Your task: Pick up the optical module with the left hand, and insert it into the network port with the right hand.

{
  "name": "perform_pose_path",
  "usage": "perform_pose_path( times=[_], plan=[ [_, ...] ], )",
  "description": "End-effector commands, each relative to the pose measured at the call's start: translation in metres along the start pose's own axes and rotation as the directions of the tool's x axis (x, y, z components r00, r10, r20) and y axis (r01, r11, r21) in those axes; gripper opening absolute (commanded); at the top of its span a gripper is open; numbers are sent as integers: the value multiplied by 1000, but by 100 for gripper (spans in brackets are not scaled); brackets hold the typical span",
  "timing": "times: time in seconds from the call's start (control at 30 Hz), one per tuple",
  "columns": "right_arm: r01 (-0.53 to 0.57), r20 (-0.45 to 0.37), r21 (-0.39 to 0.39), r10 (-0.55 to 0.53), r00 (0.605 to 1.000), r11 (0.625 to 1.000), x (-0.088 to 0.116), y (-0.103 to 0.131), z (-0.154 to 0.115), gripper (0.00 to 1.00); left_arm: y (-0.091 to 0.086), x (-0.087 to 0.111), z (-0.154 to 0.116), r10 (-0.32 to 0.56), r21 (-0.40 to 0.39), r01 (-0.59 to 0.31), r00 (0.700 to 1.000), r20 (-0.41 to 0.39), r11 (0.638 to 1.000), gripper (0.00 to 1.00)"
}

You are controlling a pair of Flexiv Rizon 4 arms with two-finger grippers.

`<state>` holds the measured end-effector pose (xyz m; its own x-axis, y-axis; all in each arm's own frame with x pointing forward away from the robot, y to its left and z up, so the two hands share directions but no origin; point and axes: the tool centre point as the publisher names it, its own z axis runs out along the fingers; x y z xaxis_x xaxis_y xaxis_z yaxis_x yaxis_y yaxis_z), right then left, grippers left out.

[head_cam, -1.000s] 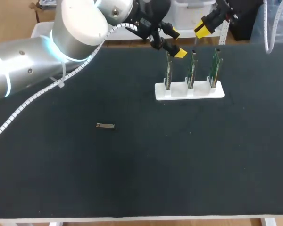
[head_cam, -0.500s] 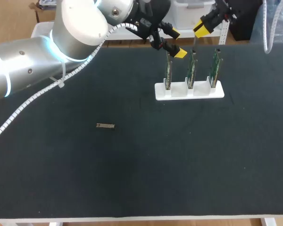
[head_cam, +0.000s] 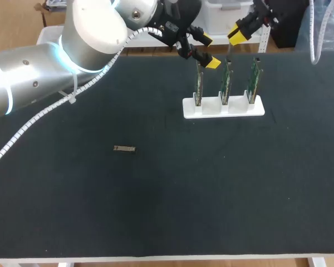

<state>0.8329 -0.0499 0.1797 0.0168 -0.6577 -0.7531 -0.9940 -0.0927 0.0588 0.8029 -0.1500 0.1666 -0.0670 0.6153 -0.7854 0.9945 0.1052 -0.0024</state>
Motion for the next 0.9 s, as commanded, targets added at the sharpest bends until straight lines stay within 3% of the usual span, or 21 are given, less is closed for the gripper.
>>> perform_pose_path(
  times=[0.03,0.9],
  plan=[
    [-1,-2,-292,1,1000,956,1,-8,-1,0,1,-1,0,-2,2,2,1000,-5,1000,100],
    [8,-9,-289,-11,1000,957,1,-6,-3,0,1,-1,0,-2,2,2,1000,-5,1000,100]
  ],
)
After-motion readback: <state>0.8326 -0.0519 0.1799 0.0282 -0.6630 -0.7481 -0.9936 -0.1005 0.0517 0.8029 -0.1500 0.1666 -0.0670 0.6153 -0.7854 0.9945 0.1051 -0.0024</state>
